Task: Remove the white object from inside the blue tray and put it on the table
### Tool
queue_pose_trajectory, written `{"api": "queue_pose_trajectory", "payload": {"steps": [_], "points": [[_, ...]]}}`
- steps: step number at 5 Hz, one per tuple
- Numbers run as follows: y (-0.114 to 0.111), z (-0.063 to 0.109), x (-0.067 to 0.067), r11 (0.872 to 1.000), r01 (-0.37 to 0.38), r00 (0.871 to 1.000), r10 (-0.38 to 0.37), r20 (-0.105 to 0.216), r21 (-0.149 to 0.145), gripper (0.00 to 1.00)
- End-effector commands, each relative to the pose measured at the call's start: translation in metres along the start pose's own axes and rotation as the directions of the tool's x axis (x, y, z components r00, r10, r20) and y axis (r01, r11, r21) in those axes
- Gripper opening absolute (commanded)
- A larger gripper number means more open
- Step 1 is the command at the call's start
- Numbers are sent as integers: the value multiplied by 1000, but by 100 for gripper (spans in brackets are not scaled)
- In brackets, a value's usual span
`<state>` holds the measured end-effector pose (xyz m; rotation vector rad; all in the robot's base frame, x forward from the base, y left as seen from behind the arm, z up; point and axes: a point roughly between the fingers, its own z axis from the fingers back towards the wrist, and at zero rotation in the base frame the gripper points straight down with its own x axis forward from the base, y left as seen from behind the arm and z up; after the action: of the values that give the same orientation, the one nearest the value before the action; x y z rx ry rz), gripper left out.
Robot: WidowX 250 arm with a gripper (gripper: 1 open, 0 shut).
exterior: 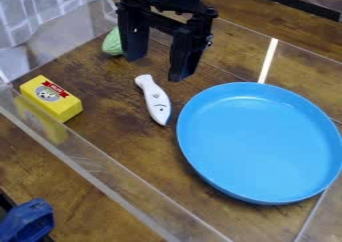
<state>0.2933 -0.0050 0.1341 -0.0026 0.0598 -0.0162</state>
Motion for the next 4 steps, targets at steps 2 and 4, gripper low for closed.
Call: {"api": "queue_pose_trajectory", "payload": {"steps": [2, 4], "points": [[15, -2, 16, 996, -89, 996, 89, -22, 3, 100], [35, -11, 20, 1000, 13, 999, -13, -32, 7, 100]]}}
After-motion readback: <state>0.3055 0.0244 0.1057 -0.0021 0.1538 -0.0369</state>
